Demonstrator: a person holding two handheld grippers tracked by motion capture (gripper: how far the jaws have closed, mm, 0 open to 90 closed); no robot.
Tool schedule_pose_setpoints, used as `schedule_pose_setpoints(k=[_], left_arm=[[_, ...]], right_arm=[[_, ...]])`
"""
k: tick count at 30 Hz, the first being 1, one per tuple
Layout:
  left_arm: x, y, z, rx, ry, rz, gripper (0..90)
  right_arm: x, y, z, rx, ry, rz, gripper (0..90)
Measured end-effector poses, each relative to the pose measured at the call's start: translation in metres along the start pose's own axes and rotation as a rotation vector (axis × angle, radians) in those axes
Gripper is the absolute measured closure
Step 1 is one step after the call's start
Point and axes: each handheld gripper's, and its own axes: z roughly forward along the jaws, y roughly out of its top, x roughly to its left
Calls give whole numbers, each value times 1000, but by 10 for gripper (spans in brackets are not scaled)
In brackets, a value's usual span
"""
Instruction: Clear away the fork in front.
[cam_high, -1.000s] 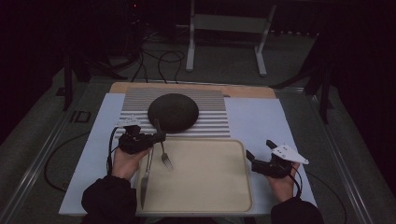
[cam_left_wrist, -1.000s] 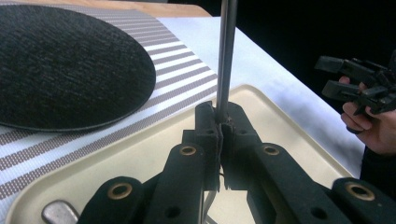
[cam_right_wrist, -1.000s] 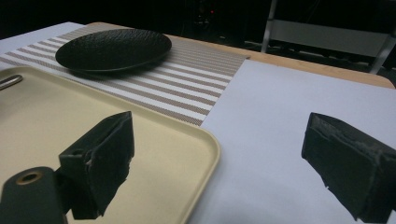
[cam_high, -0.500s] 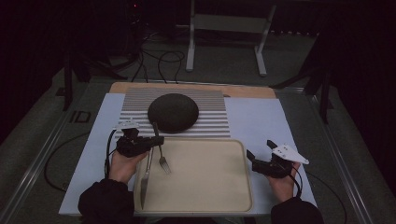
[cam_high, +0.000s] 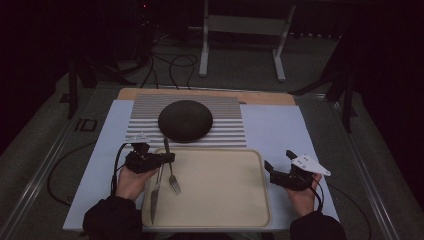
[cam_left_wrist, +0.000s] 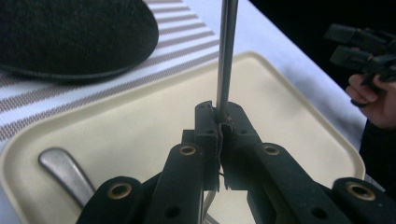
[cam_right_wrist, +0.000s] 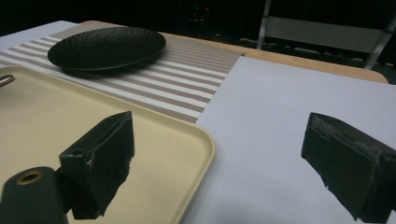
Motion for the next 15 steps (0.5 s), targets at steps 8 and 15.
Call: schedule_pose_setpoints(k=[8,15], left_arm=[[-3,-7,12,90,79,60,809],[9,-20,22,103,14,9,785]], right_arm=[[0,-1,1,0,-4,4,94],[-1,-1,0,1,-7,10,94]])
